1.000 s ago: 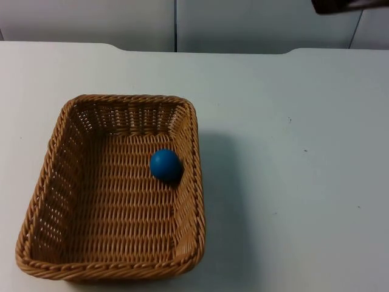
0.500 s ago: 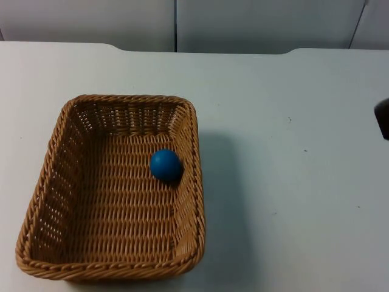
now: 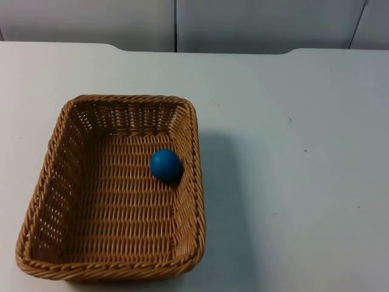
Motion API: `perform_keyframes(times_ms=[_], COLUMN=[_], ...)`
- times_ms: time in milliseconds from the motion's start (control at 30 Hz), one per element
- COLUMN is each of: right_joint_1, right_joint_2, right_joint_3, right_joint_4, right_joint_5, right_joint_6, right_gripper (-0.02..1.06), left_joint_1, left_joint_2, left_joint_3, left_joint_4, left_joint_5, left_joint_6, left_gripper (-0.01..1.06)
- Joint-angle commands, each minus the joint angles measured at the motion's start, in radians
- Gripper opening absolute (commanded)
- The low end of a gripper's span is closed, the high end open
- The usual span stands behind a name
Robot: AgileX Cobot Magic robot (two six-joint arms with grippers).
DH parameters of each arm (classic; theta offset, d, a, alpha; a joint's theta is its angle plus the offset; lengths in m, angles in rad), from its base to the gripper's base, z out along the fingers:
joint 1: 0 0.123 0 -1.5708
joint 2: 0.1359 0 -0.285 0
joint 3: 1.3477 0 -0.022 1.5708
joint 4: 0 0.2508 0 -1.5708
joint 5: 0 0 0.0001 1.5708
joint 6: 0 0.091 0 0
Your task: Pick up the basket with the left hand and place the ball into the basket with the right hand.
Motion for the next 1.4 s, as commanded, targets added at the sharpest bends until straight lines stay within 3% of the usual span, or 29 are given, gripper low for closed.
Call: perform_keyframes(times_ms=[0,100,200,400,633,1133,1200,1267,1367], right_joint_1=[0.002,0.002,0.002,0.002,0.002,0.008,0.008,0.008,0.008], right_joint_2=[-0.044,-0.118,-0.164,-0.285,-0.471,-0.498,-0.498,-0.498,-0.498], right_joint_3=[0.003,0.003,0.003,0.003,0.005,0.046,0.046,0.046,0.046], right_joint_4=[-0.006,-0.01,-0.028,-0.077,-0.081,-0.11,-0.11,-0.11,-0.11], right_joint_5=[0.017,0.076,0.129,0.286,0.392,0.374,0.374,0.374,0.374], right_joint_6=[0.019,0.039,0.052,0.129,0.163,0.178,0.178,0.178,0.178], right_gripper=[0.75,0.75,0.75,0.75,0.75,0.76,0.76,0.76,0.91], left_joint_1=[-0.001,-0.001,-0.001,-0.001,-0.001,-0.001,-0.001,-0.001,-0.001], left_joint_2=[-0.041,-0.117,-0.163,-0.163,-0.163,-0.163,-0.163,-0.163,-0.163], left_joint_3=[0.009,0.013,0.013,0.015,0.015,0.05,0.051,0.058,0.068], left_joint_4=[0.053,0.174,0.217,0.282,0.293,0.306,0.304,0.304,0.31], left_joint_5=[0.01,0.026,0.03,0.127,0.13,0.115,0.11,0.092,0.078], left_joint_6=[-0.057,-0.179,-0.223,-0.231,-0.243,-0.275,-0.269,-0.269,-0.266], left_gripper=[0.65,0.65,0.65,0.65,0.65,0.66,0.7,0.84,1.05])
